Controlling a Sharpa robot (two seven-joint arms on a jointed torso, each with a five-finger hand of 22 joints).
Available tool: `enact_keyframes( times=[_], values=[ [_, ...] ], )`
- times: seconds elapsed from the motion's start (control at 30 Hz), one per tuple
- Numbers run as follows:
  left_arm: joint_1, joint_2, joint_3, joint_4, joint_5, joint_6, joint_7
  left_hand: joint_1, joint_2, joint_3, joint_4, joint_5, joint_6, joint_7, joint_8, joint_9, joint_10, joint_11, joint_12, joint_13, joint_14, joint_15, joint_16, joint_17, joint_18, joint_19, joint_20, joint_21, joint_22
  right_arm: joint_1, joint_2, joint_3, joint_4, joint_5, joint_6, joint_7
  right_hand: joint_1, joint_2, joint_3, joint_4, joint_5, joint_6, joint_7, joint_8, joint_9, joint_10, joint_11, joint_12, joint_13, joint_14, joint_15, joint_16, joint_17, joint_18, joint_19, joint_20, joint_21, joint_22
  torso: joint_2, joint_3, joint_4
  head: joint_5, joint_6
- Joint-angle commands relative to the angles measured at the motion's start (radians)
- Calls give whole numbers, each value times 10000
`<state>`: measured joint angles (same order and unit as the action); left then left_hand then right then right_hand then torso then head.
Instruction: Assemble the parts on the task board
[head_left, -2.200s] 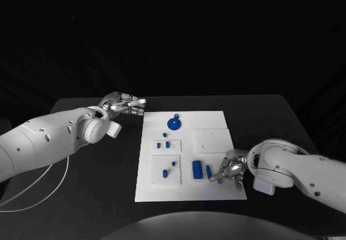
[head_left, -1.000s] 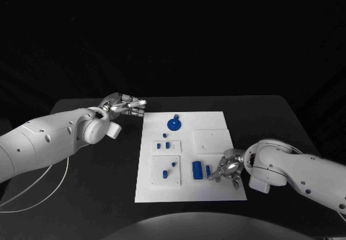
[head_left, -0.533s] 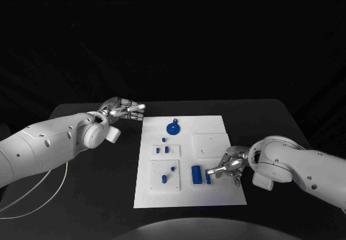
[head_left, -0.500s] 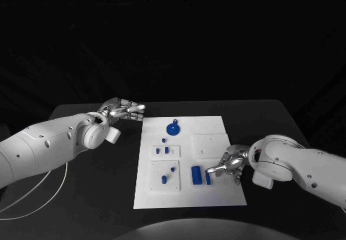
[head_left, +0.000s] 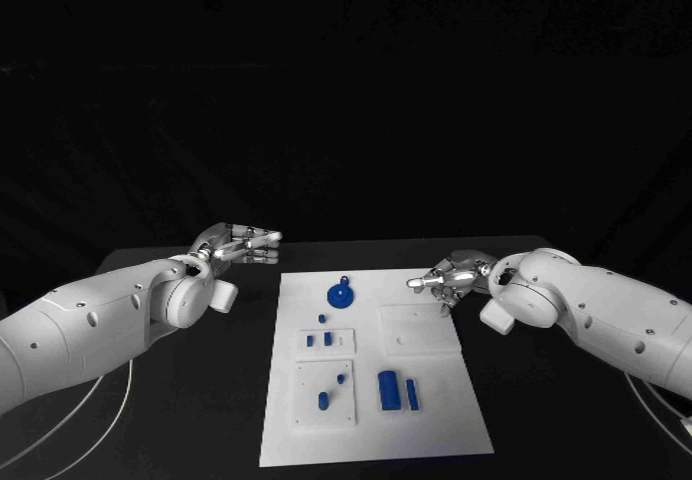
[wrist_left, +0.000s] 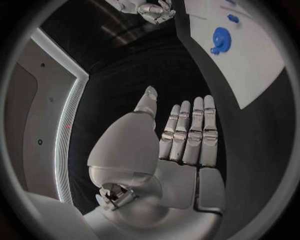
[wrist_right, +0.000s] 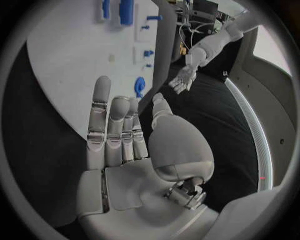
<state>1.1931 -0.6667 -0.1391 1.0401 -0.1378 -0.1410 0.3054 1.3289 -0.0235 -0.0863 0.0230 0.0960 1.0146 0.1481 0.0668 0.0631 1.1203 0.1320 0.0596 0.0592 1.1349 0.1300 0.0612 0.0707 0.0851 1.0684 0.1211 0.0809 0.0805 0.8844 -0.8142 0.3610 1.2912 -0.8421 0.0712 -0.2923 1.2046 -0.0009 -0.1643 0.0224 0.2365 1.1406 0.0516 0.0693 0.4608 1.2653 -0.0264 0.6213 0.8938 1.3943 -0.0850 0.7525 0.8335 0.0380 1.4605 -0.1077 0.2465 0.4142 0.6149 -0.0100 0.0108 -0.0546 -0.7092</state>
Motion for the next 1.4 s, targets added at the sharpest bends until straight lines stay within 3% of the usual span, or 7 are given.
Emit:
enact_keyframes(
  times=[0.03,0.5,0.57,0.73,0.77,0.83,1.4],
  values=[
    [150,207,26,-270,851,-582,417,45,123,1,-89,71,37,-23,-20,8,-132,40,0,-5,-65,15,9,-16,-174,-76,-29,-42,-20,206,519,-4,-1137,1587,-1599,2947,287,342,38,-380,39,-317,123,-28,-366,-197,146,-840,-1112,-310,181,-1050,-647,24,-359,227,-700,-555,-111,-45,2,-64,508],
    [298,1220,59,-1631,1765,-798,963,66,413,-89,-386,177,-822,-334,-73,-43,-1322,-119,-25,-22,-1287,-14,-16,-92,393,-971,702,-70,-82,535,2174,9,-4159,4387,-2364,5866,423,949,1400,-1879,-400,-2032,482,-93,-4014,-2868,1465,-5641,-8379,-3848,2028,-6893,-7724,1856,-7616,3970,-1820,-3551,-198,-3,65,-7,1475],
    [279,1188,47,-1611,1333,-640,538,-3920,235,863,-230,-960,-10146,-1481,-668,-631,-11203,-1320,-596,-592,-4322,-1300,-612,-707,-851,-10684,-1211,-809,-805,534,2159,5,-4113,3536,-2133,4834,-3277,9,1643,-224,-2365,-11406,-516,-693,-4608,-12653,264,-6213,-8938,-6866,850,-7525,-8335,-380,-14605,1077,-2465,-4142,-193,-28,55,-43,1391],
    [192,1069,116,-1257,1335,-930,621,-5489,235,863,-230,-960,-10146,-1481,-668,-631,-11203,-1320,-596,-592,-11349,-1300,-612,-707,-851,-10684,-1211,-809,-805,592,2065,-181,-3759,3787,-2455,5003,-4783,9,1643,-224,-2365,-11406,-516,-693,-4608,-12653,264,-6213,-8938,-13943,850,-7525,-8335,-380,-14605,1077,-2465,-4142,-348,11,6,135,1301],
    [160,1027,141,-1131,1336,-1033,650,-5775,235,863,-230,-960,-10146,-1481,-668,-631,-11203,-1320,-596,-592,-11349,-1300,-612,-707,-851,-10684,-1211,-809,-805,612,2032,-247,-3633,3876,-2570,5063,-12046,9,1643,-224,-2365,-11406,-516,-693,-4608,-12653,264,-6213,-8938,-13943,850,-7525,-8335,-380,-14605,1077,-2465,-4142,-403,24,-11,198,1269],
    [81,919,203,-808,1338,-1296,725,-13289,235,863,-230,-960,-10146,-1481,-668,-631,-11203,-1320,-596,-592,-11349,-1300,-612,-707,-851,-10684,-1211,-809,-805,665,1947,-416,-3310,4104,-2863,5216,-12046,9,1643,-224,-2365,-11406,-516,-693,-4608,-12653,264,-6213,-8938,-13943,850,-7525,-8335,-380,-14605,1077,-2465,-4142,-529,56,-52,342,1196],
    [-1110,-697,1139,4002,1370,-5229,1845,-13289,235,863,-230,-960,-10146,-1481,-668,-631,-11203,-1320,-596,-592,-11349,-1300,-612,-707,-851,-10684,-1211,-809,-805,1447,681,-2935,1500,7510,-7240,7509,-12046,9,1643,-224,-2365,-11406,-516,-693,-4608,-12653,264,-6213,-8938,-13943,850,-7525,-8335,-380,-14605,1077,-2465,-4142,-707,100,-108,546,1092]
  ],
)
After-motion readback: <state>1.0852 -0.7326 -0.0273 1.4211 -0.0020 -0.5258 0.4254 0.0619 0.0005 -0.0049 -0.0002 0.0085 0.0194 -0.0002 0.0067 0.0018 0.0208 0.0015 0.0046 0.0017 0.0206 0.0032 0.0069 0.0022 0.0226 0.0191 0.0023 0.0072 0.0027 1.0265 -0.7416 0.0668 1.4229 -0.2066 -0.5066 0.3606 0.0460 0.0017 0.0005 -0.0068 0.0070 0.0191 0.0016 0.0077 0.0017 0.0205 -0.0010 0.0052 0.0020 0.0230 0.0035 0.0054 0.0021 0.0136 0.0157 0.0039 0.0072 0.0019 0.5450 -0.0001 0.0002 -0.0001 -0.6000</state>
